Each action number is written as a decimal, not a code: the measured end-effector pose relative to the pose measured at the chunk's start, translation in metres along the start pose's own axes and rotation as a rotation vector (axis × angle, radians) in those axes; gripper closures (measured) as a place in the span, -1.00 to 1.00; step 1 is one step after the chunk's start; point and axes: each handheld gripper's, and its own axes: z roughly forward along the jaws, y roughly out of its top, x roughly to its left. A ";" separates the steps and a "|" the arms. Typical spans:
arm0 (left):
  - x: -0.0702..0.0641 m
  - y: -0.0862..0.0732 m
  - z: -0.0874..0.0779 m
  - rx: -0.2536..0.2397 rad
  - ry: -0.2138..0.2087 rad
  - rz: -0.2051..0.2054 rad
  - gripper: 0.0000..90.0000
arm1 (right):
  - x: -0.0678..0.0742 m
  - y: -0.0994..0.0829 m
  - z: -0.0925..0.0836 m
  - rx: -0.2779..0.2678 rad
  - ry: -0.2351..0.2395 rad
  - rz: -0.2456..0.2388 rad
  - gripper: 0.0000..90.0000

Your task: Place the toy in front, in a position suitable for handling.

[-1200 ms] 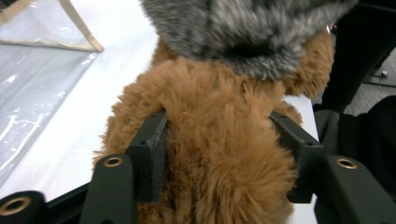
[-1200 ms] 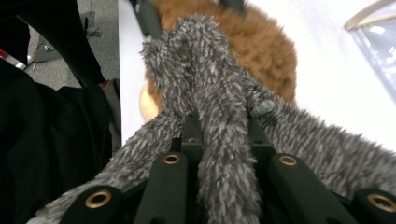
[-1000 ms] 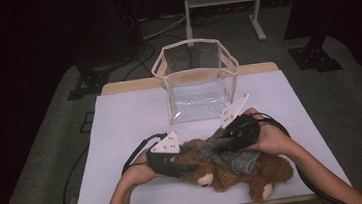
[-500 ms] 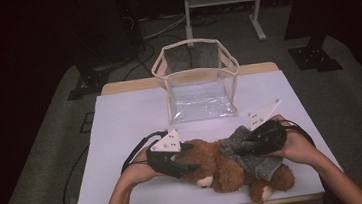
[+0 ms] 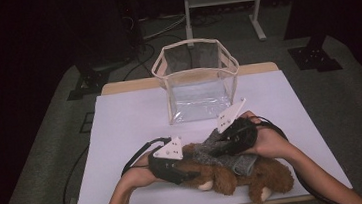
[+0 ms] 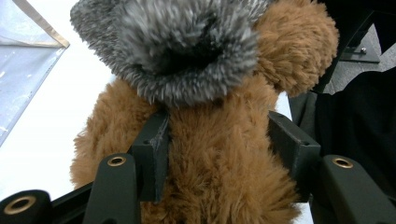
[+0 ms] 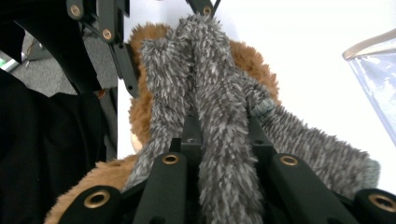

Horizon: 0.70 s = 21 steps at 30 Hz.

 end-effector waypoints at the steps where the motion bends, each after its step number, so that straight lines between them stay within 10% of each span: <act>1: 0.000 -0.001 0.000 -0.001 0.002 -0.002 0.00 | -0.001 -0.002 0.001 0.004 0.005 -0.001 0.65; 11: 0.003 0.002 0.002 -0.020 0.022 -0.016 -0.05 | -0.004 -0.050 -0.031 -0.040 -0.021 0.101 0.65; 21: 0.004 0.001 0.004 -0.019 0.026 -0.013 -0.06 | 0.000 0.002 -0.002 -0.042 -0.001 0.004 0.64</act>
